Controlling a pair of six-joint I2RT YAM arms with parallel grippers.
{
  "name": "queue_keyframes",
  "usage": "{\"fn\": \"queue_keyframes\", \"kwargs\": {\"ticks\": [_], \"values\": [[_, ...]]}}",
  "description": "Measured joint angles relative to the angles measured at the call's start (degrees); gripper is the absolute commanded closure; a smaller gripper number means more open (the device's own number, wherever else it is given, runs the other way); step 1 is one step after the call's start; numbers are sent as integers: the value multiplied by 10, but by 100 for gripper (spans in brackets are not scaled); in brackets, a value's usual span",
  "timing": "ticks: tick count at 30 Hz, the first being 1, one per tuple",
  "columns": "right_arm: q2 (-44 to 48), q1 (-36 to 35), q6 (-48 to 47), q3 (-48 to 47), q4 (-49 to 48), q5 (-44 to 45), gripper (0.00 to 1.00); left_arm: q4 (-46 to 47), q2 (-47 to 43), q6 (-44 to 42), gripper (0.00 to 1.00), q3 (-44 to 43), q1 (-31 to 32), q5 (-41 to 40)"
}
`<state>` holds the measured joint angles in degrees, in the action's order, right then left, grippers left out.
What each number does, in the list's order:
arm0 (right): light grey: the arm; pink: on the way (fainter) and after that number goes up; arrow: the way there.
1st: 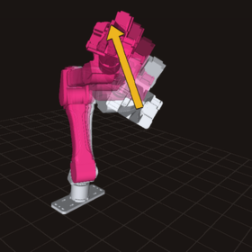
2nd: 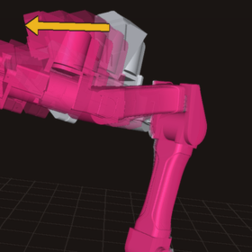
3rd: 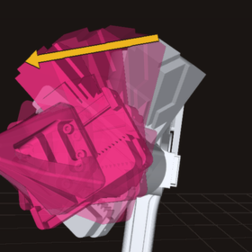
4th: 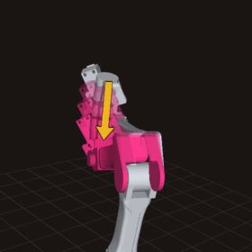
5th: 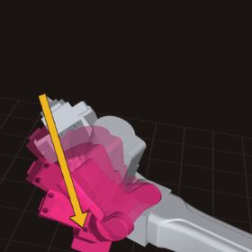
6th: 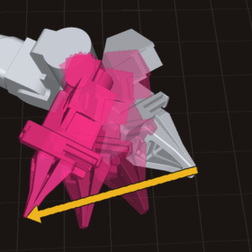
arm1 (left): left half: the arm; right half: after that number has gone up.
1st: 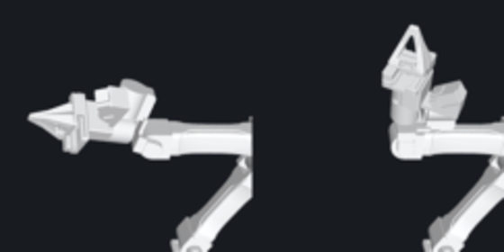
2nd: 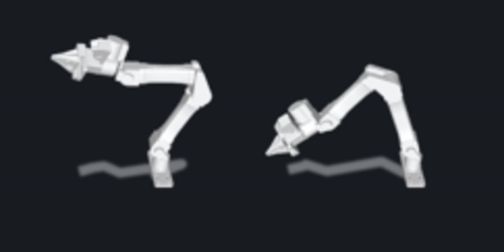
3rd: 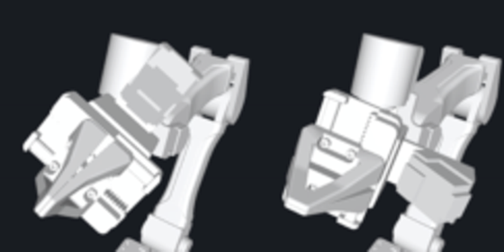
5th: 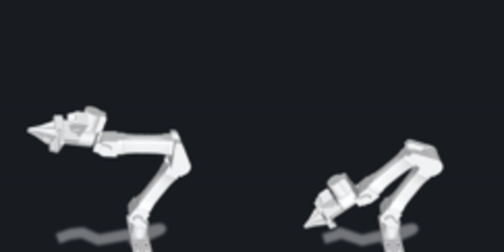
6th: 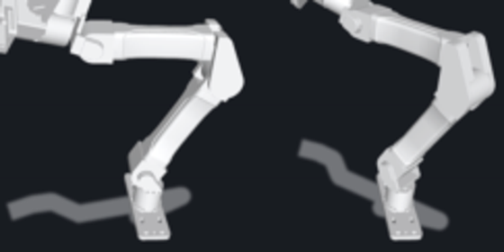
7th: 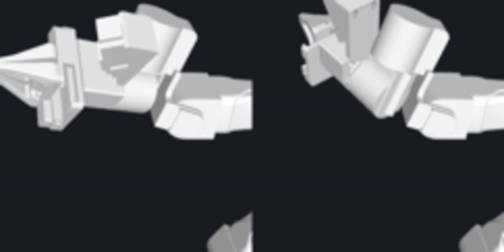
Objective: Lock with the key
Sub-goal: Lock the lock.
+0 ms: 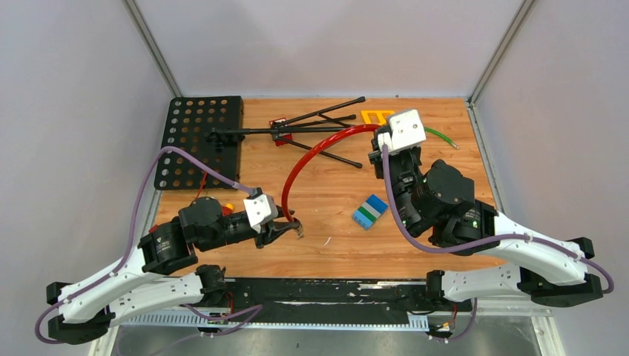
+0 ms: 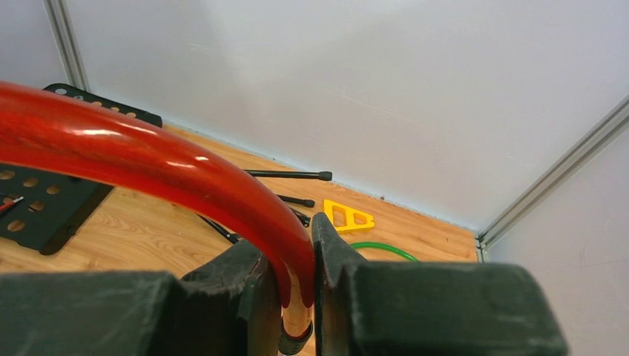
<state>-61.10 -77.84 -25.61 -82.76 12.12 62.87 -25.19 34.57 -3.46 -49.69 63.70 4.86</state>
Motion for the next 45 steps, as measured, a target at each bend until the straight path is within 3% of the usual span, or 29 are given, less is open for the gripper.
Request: {"fn": "queue_keyframes", "kwargs": {"ticks": [3, 7, 22, 28, 35, 45], "values": [[0, 0, 0, 0, 0, 0, 100, -3, 0, -2, 75, 0, 0, 0], [0, 0, 0, 0, 0, 0, 100, -5, 0, -6, 100, 0, 0, 0], [0, 0, 22, 0, -2, -24, 100, 23, -1, -6, 100, 15, 0, -25], [6, 0, 64, 25, -40, -52, 100, 178, -54, 34, 100, 121, 0, -77], [19, 0, 117, 54, -123, -84, 100, 468, -65, 85, 100, 235, 0, -90], [40, 0, 164, 72, -200, -144, 100, 724, -37, 131, 100, 272, 0, -81]]}}
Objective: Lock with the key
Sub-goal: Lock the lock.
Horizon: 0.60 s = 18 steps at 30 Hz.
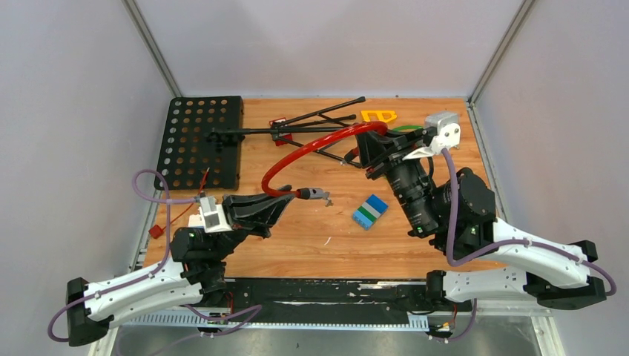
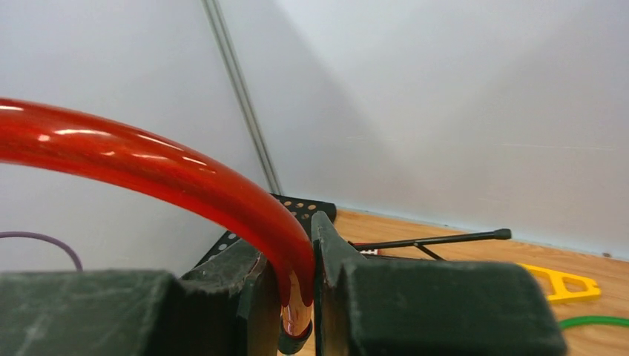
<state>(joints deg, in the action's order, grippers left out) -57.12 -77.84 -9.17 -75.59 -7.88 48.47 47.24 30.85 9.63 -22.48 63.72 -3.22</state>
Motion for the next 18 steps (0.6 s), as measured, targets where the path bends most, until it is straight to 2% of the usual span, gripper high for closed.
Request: {"fn": "queue_keyframes", "kwargs": {"ticks": [6, 18], "values": [[0, 0, 40, 4, -1, -54, 100, 61, 1, 11, 100, 2, 0, 19], [-2, 0, 127, 4, 21, -149, 100, 92, -5, 17, 100, 2, 0, 32]]}}
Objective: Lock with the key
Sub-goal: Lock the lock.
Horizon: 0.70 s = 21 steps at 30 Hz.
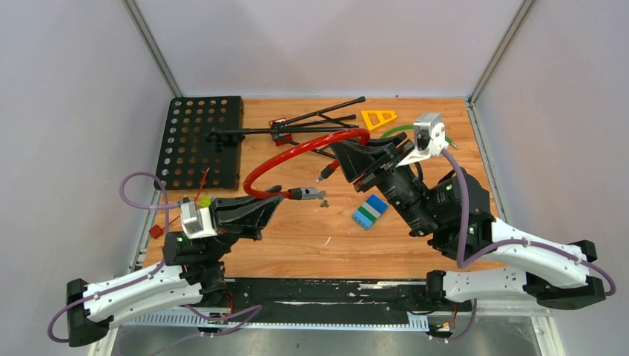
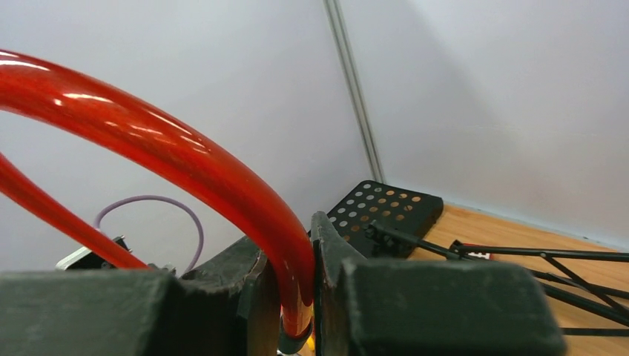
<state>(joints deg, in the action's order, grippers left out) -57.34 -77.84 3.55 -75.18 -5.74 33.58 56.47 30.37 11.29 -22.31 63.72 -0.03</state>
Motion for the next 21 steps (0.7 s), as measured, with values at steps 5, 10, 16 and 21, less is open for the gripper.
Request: {"fn": "queue_keyframes", "kwargs": {"ticks": [5, 10, 16, 21], "values": [[0, 0, 24, 0, 12, -30, 100, 8, 0, 1, 100, 0, 0, 0], [-2, 0, 35, 0, 19, -42, 100, 14, 0, 4, 100, 0, 0, -1], [-14, 0, 41, 0, 21, -45, 100, 17, 2, 4, 100, 0, 0, -2], [-19, 0, 49, 3, 21, -28, 100, 17, 5, 4, 100, 0, 0, -4]]}}
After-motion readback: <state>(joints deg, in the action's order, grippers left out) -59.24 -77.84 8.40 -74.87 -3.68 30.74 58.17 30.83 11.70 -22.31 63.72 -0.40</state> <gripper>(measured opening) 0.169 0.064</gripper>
